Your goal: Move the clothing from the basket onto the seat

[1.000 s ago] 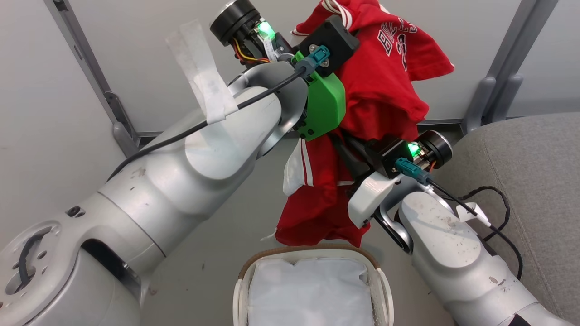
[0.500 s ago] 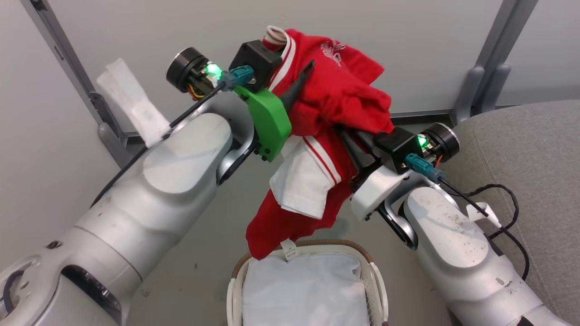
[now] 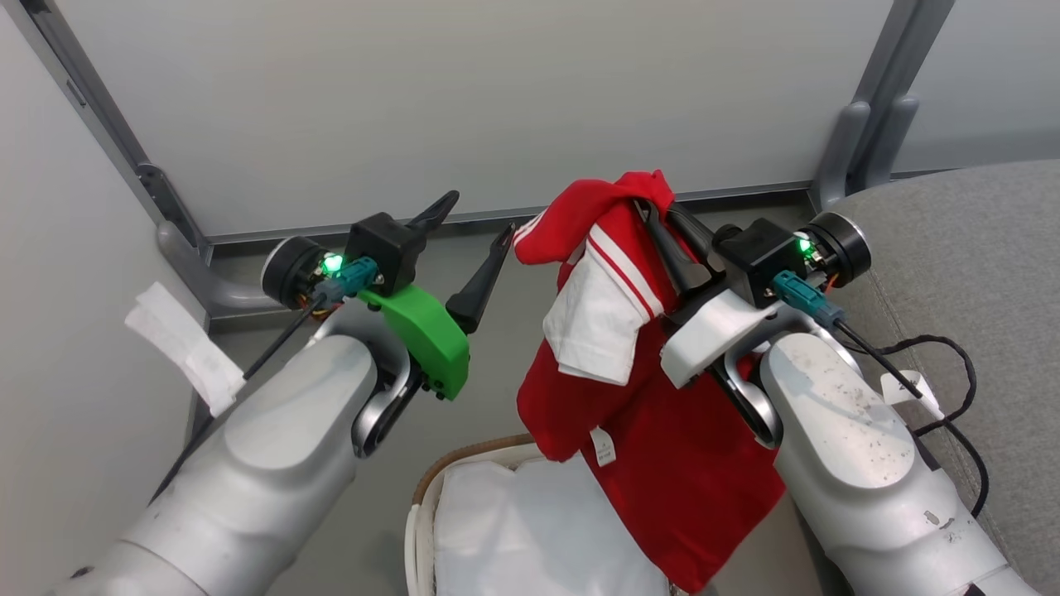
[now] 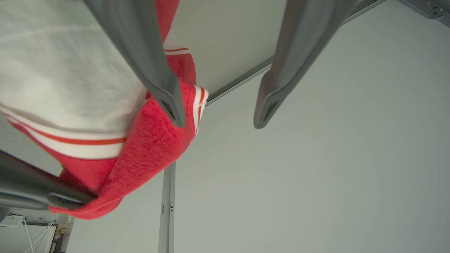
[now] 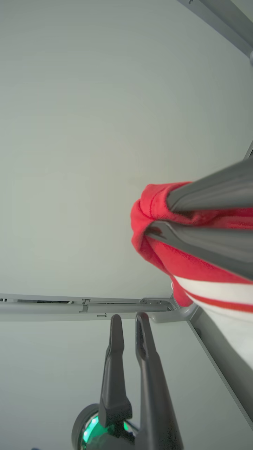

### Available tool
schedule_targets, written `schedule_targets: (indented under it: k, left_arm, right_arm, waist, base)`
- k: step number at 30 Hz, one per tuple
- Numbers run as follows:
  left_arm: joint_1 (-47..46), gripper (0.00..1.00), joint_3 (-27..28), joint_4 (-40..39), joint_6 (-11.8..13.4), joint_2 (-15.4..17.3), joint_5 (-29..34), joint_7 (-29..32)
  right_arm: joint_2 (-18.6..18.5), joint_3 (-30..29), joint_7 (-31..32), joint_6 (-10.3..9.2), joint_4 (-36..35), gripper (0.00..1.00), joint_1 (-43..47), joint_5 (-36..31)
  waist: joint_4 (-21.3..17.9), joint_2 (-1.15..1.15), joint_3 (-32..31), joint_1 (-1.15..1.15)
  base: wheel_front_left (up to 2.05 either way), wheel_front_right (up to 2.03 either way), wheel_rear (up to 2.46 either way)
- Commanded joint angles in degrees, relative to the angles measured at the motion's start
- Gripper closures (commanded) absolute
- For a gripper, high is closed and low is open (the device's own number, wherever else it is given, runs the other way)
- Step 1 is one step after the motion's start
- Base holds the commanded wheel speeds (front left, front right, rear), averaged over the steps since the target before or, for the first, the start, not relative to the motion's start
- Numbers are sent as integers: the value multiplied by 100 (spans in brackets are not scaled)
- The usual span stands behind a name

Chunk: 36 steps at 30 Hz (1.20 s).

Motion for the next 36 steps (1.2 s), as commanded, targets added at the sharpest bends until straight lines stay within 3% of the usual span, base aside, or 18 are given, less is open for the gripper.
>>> schedule_targets:
  k: [1,7,14,24,36]
  left_arm:
    - [252,0,160,-194,52,59,112,-24]
    - [1430,0,834,-1006,143,105,717,-19]
    - [2414,0,1455,-1268,-6,-105,1228,-19]
    - [2995,0,2191,-1375,-196,-434,1812,-20]
    - [3218,0,2396,-1298,-252,-661,2151,-20]
  right_arm:
    - [-19,-68,-12,-6,-74,100,112,-38]
    - [-18,-218,-13,-6,-175,100,217,-136]
    - [-18,-413,-13,-6,-266,100,256,-263]
    - [-18,-660,-13,-6,-366,100,394,-346]
    - [-19,-862,-13,-6,-330,100,407,-408]
  waist:
    - [-15,0,17,0]
    - [-80,0,-1,0]
    - [-127,0,-11,0]
    - [-181,0,-41,0]
    - [-375,0,-45,0]
  base:
    - [0,0,0]
    - [0,0,0]
    - [0,0,0]
    - [0,0,0]
    - [0,0,0]
